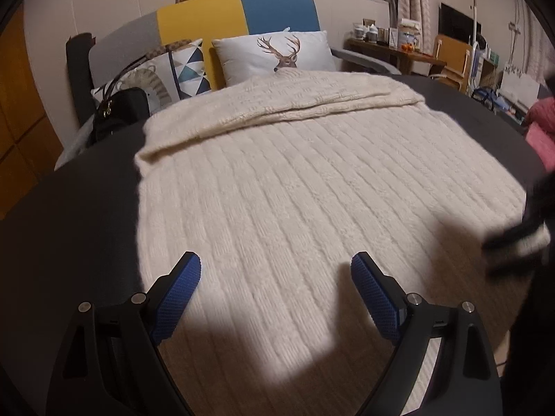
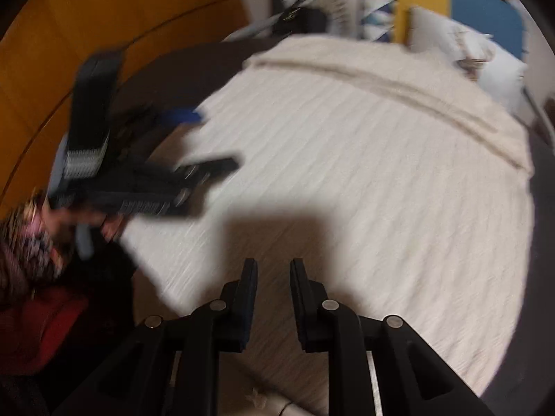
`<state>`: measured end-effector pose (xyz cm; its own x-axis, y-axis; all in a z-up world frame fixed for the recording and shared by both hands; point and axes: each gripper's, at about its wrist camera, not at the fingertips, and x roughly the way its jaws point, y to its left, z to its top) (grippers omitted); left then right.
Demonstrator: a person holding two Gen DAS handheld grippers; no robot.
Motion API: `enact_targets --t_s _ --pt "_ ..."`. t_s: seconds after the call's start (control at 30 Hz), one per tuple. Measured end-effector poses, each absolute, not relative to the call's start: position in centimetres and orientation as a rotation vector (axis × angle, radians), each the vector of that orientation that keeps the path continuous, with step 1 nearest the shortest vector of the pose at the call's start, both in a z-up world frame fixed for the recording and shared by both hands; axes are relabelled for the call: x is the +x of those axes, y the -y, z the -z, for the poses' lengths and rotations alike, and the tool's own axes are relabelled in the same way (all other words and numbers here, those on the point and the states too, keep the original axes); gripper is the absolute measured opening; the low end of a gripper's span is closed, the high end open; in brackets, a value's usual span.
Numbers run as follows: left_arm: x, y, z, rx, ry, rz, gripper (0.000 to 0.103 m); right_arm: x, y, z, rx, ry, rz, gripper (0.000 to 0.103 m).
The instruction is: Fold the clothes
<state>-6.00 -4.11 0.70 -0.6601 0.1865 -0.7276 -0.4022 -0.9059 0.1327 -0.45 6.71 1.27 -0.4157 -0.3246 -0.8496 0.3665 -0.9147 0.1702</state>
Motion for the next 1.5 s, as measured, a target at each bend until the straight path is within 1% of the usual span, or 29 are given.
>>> enact_targets --t_s 0.03,0.1,0.2,0.3,0.4,0.43,0.5,0.6,0.67,0.77,0.93,1.03,1.2,1.3,1.43,1.5 --pt "-6.6 4.0 -0.5 -1.089 -0.421 -2.587 0.091 -1.6 -7.6 -1.6 1.382 -0.025 2.401 0.019" --pt "-7.4 4.3 0.0 -1.141 -0.360 -2.565 0.091 -3.7 -9.0 -1.4 1.413 0.036 2.473 0.020" --pt "-7.2 5.3 -0.1 -1.156 -0.301 -2.553 0.091 -5.3 -9.7 0.7 1.532 0.089 2.430 0.020" --pt "-6.3 6.8 -0.4 -1.159 -0.254 -2.556 0.091 -4.1 -10.4 0.5 1.474 0.111 2.410 0.021" --pt "-5.0 9.0 -0.7 -1.166 -0.182 -2.573 0.091 -2.1 -13.3 -0.1 1.437 0.261 2.444 0.021" --pt "-4.5 10.0 -0.8 -1.166 -0.129 -2.573 0.091 -1.3 -14.5 -0.4 1.423 0.312 2.462 0.021" --pt "-3.6 12.8 -1.0 -1.164 0.046 -2.547 0.091 0.1 -17.0 -0.8 1.401 0.409 2.495 0.021" --pt "-2.9 17.5 -0.3 -1.209 0.403 -2.466 0.091 1.8 -20.7 -1.4 1.401 0.563 2.523 0.023" --pt "-2.7 19.7 0.6 -1.274 0.564 -2.442 0.091 3.0 -23.1 -1.3 1.413 0.642 2.542 0.024" --pt "-2.1 21.1 0.9 -1.256 0.666 -2.395 0.091 4.2 -25.3 -0.7 1.424 0.745 2.536 0.024" --pt "-1.2 19.3 1.7 -1.266 0.668 -2.210 0.091 5.5 -27.2 1.2 1.432 0.903 2.475 0.025" --pt "-0.5 18.4 2.1 -1.238 0.640 -2.213 0.091 6.2 -28.3 2.1 1.429 0.990 2.437 0.025" --pt "0.1 18.4 2.3 -1.201 0.664 -2.211 0.091 6.5 -28.9 2.6 1.394 1.049 2.373 0.025" --pt "0.2 18.2 2.3 -1.188 0.655 -2.192 0.091 7.1 -29.3 2.7 1.365 1.085 2.342 0.027" --pt "-0.4 18.5 2.2 -1.151 0.714 -2.125 0.091 7.5 -29.9 3.4 1.314 1.190 2.286 0.027" --pt "-0.4 18.2 2.3 -1.148 0.711 -2.112 0.091 7.5 -30.2 3.8 1.288 1.243 2.253 0.027"
